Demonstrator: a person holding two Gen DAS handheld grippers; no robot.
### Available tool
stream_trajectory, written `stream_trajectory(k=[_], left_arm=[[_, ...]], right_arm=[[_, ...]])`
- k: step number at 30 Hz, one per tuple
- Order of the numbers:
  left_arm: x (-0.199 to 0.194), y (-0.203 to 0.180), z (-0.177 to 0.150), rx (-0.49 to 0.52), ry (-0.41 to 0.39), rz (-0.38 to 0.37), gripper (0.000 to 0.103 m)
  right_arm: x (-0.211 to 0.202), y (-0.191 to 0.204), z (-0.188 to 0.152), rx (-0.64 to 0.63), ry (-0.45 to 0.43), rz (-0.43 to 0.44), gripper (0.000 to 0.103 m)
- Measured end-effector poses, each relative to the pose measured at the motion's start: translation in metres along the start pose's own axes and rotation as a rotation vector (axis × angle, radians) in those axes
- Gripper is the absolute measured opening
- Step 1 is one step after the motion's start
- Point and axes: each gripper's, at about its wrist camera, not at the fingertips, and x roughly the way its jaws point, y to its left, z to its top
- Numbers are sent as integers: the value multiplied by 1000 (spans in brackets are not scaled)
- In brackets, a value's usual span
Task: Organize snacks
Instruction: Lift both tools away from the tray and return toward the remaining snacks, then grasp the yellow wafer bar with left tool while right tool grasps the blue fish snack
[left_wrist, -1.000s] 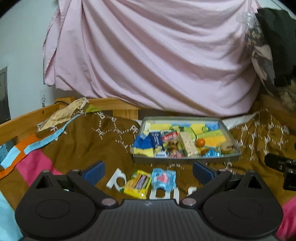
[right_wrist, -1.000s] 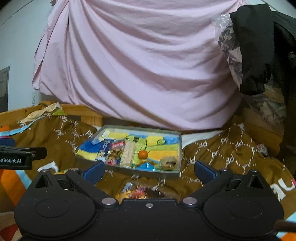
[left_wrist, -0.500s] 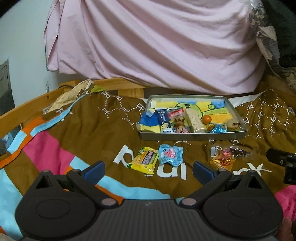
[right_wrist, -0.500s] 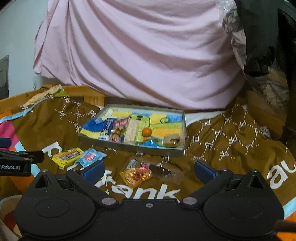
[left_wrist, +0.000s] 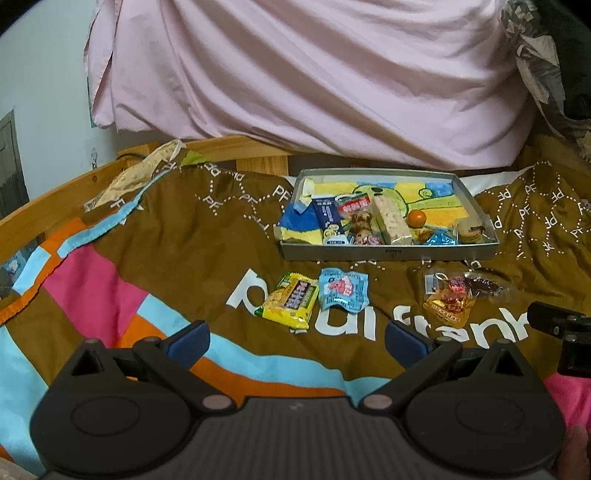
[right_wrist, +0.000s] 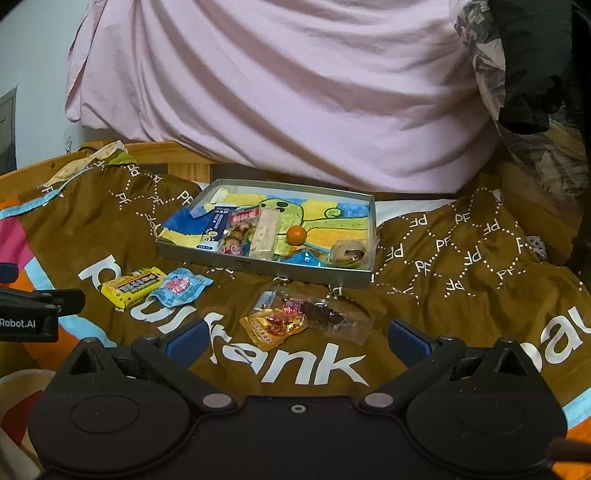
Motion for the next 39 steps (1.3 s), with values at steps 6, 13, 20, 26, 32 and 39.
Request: stream_trajectory(k=[6,13,20,26,32,39], left_arm=[[6,2,0,-10,63,7,103],[15,8,2,-48,142,-1,103],[30,15,12,-46,222,-34,103],[47,26,27,14,232,-41,103],[75,41,38,51,254,-55,103],[117,64,43,-98,390,-136,103]], right_arm=[[5,2,0,-5,34,11,102],[12,7,-2,-12,91,36,102],[20,8,-1,1,150,91,102],[30,5,0,28,190,113,102],[47,10,5,14,209,163,102],[80,22,21,-12,190,268,102]])
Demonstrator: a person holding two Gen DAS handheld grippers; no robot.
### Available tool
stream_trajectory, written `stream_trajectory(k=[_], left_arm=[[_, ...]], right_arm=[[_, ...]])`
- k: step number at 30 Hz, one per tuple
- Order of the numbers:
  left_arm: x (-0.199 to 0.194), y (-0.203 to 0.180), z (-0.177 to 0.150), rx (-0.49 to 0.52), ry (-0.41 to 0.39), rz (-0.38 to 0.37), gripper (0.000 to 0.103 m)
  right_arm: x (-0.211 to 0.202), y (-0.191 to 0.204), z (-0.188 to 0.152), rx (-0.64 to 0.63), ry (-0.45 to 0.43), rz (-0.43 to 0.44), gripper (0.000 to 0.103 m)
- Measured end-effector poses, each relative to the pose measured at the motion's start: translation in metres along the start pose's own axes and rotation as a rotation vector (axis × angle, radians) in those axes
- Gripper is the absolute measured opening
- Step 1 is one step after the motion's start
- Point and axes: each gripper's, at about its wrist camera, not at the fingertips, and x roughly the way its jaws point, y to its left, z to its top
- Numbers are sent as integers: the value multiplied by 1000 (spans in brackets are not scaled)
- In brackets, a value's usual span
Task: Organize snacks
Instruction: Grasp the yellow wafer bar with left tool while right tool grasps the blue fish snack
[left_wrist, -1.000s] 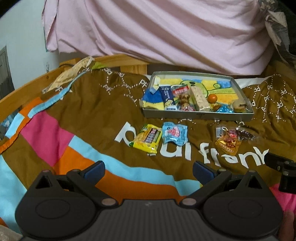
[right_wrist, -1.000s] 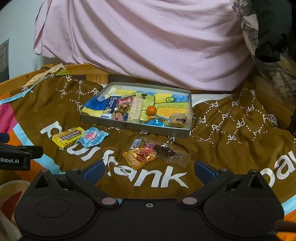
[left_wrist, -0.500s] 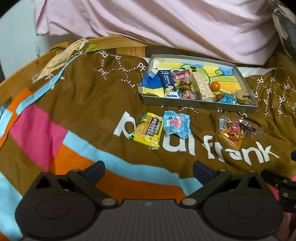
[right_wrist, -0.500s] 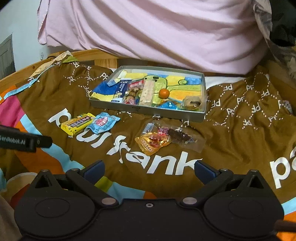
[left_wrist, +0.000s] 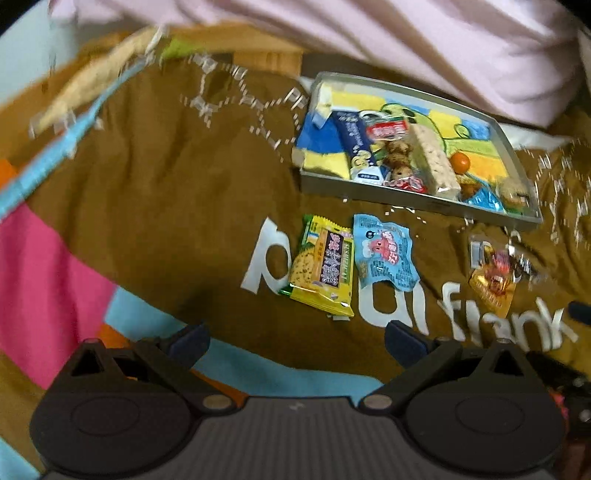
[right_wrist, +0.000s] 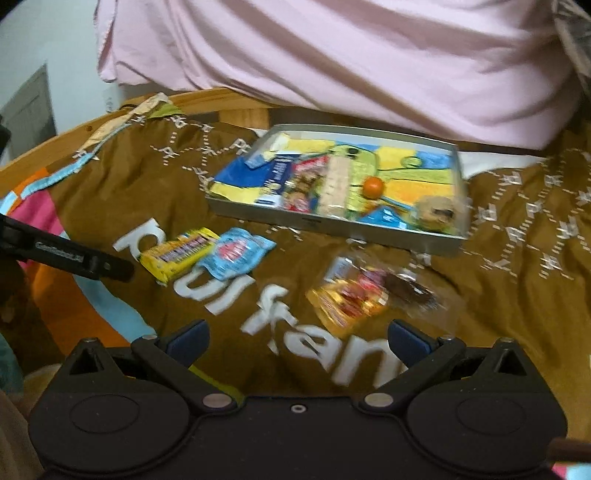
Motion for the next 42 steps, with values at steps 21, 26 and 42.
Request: stream_trajectory(k=[21,26,42], left_arm=[[40,-18,18,302,-19,-49,92],[37,-21,18,337,-36,-76,80],[53,-20,18,355,-3,-70,65]], right_arm=[[138,4,74,35,66,224,93],[160,16,79,39,136,234,85],[151,11,65,-109,257,202,62]])
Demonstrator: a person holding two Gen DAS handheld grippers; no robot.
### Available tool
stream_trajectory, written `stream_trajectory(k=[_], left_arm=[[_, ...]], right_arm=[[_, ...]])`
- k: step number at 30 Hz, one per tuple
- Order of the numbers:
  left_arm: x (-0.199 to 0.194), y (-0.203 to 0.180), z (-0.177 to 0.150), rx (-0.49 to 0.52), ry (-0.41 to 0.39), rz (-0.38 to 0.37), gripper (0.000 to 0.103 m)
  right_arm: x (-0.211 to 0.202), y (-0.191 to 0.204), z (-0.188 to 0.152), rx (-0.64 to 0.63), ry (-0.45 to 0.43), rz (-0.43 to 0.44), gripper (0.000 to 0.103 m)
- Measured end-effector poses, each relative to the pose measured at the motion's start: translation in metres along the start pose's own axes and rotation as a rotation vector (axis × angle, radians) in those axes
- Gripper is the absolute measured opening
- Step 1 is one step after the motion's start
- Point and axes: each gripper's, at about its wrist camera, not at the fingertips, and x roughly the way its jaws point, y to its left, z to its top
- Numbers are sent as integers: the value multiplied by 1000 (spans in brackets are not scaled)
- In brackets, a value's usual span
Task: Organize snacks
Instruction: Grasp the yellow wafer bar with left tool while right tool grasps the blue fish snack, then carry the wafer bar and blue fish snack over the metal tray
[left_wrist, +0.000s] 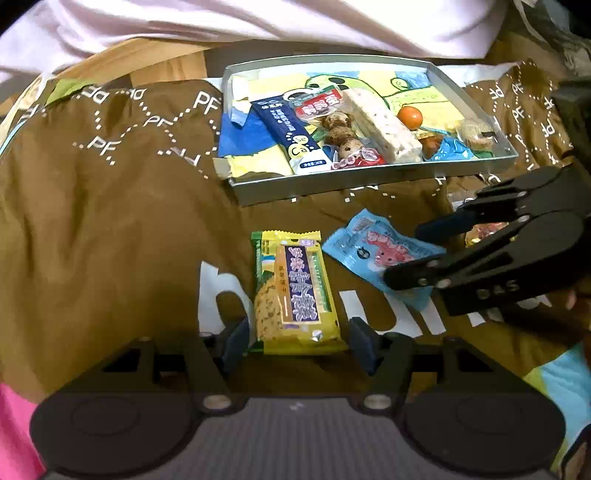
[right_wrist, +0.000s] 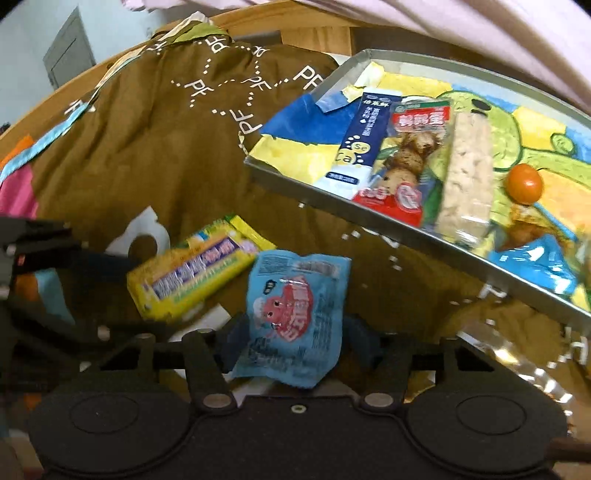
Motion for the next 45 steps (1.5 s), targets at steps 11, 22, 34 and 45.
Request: stream_trajectory(k=[11,22,34,45], left_arm=[[13,4,1,76,-7,-23,55],[-11,-13,-7,-48,90,-42,54],[-4,-21,-8,-42,59,-13,73],[-6,-28,-11,-69,86,11,53]], right_arm=[[10,12,-3,-132,-14,20,65],[-24,15,-33,-142,25,-30,61],[-37,4,-59,-13,7,-34,82],[-38,20,-64,-32,-4,-89,61]])
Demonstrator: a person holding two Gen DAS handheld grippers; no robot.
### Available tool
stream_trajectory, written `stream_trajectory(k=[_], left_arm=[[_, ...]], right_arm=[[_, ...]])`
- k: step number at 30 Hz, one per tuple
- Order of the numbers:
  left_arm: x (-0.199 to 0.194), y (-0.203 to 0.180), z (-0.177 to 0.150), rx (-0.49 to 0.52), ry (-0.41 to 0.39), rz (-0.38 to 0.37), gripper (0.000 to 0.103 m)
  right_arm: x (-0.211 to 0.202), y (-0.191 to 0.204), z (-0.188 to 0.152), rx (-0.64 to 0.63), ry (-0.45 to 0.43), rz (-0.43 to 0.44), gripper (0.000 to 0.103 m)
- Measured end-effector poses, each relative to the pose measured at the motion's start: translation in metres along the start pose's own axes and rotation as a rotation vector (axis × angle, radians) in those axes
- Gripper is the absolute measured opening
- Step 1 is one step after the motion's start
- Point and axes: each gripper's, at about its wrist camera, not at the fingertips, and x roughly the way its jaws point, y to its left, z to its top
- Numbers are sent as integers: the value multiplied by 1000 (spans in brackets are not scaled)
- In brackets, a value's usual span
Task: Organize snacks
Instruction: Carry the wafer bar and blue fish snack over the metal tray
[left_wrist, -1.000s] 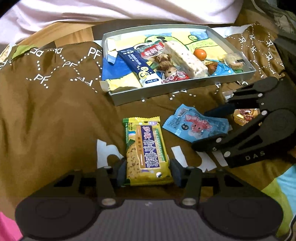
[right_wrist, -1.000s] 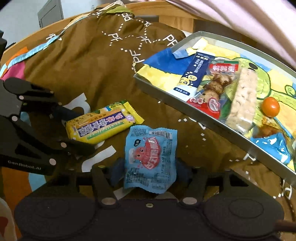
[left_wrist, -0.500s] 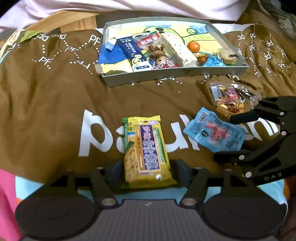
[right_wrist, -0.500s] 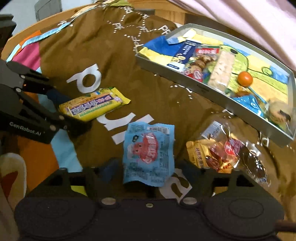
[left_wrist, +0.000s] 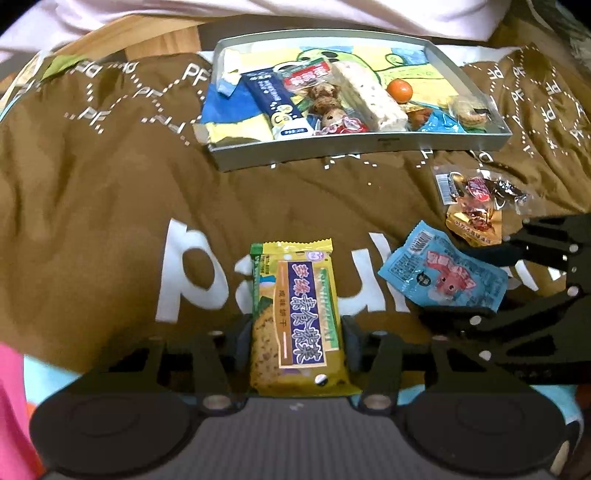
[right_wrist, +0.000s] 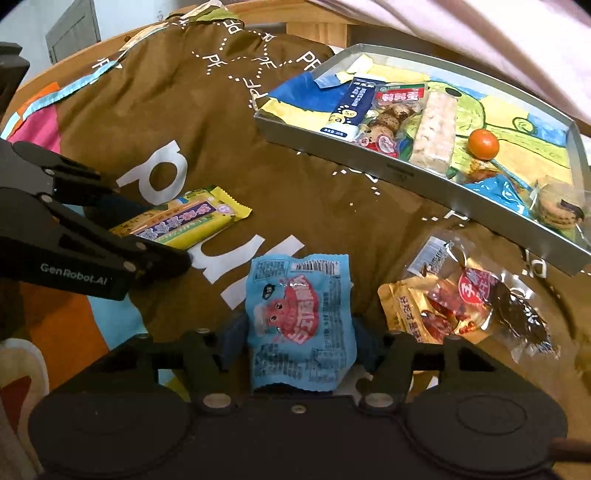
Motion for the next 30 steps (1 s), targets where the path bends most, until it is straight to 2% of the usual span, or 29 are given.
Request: stream_trajectory(k=[10,17,20,25,30], left_arm=[[-19,-23,-20,-63,7,24,53],[-37,-34,-33,-147,11,-22,53],[-44,-39,-42,-178,23,-47,53],[-56,-46,-62,-185,12,-39,53],[-72,-47,-64,-230,-7,-37,53]], right_arm=[[-28,19,-29,12,-43,-81,59],[-49,37,-42,-29,-77,-141,58],[-55,38,-50,-37,-51,-133,59],[-66,29,-60,51,-45,-114,58],[-83,41,-60,25,-76,-169,58]])
